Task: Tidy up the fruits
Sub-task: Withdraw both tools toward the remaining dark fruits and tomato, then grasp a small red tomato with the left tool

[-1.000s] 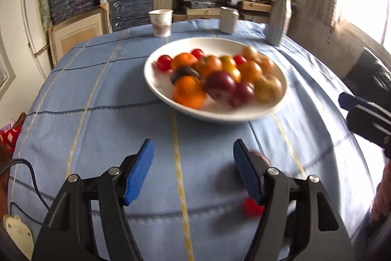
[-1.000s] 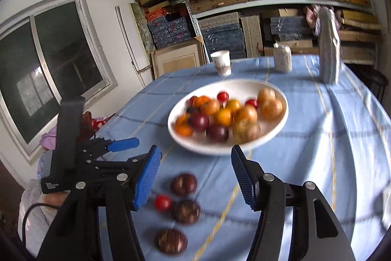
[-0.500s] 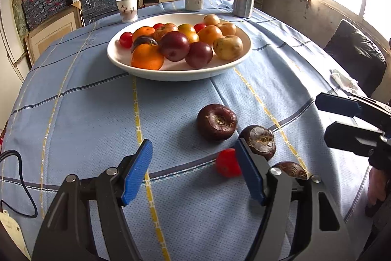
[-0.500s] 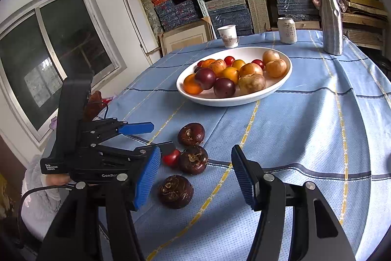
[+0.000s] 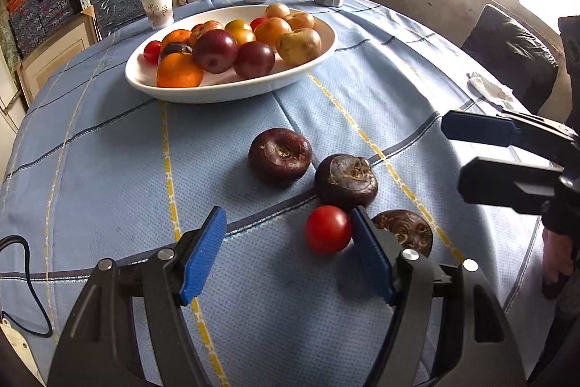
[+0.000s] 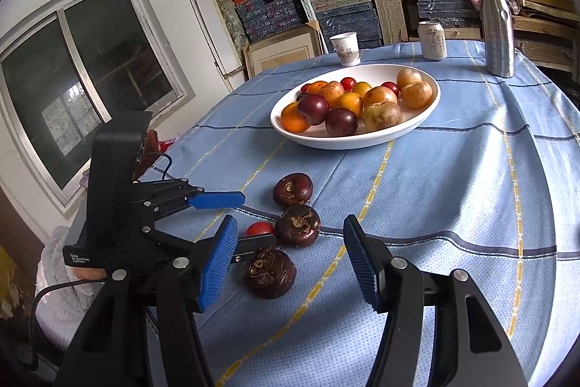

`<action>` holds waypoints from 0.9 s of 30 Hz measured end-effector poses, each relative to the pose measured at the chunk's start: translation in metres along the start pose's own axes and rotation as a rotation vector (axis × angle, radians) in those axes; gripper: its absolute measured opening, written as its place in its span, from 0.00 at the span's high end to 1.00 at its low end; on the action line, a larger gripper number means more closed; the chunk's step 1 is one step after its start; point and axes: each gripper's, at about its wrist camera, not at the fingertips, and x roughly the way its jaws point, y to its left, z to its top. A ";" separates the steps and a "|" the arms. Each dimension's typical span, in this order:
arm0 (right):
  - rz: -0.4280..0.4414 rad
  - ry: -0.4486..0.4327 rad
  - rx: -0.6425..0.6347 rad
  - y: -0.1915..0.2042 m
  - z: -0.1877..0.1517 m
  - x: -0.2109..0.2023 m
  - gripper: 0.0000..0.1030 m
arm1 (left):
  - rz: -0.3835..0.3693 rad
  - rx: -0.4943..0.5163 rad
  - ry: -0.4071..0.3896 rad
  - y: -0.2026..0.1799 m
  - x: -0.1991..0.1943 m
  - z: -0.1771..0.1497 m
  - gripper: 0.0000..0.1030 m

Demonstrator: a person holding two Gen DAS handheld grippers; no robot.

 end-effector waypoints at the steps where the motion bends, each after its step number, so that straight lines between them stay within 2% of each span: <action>1: 0.000 0.000 0.001 0.000 0.000 0.000 0.40 | -0.002 0.001 -0.001 0.000 0.000 0.000 0.37; 2: -0.001 0.000 0.001 0.000 0.000 0.000 0.40 | -0.009 0.002 -0.003 -0.001 -0.001 0.000 0.39; 4: 0.001 -0.003 0.005 0.000 -0.001 -0.001 0.40 | -0.024 0.008 -0.005 -0.003 -0.002 -0.001 0.53; 6: 0.002 -0.004 0.010 0.000 -0.002 -0.002 0.40 | -0.037 0.021 0.000 -0.007 -0.001 -0.002 0.59; 20: 0.003 0.012 0.002 0.001 -0.001 0.003 0.40 | -0.030 0.024 0.005 -0.011 0.000 -0.002 0.60; 25: 0.004 0.018 0.001 0.001 -0.002 0.003 0.40 | 0.012 0.005 0.011 -0.007 0.002 -0.002 0.73; 27: 0.003 0.020 -0.001 0.002 -0.002 0.003 0.40 | 0.043 -0.004 0.016 -0.005 0.003 -0.001 0.73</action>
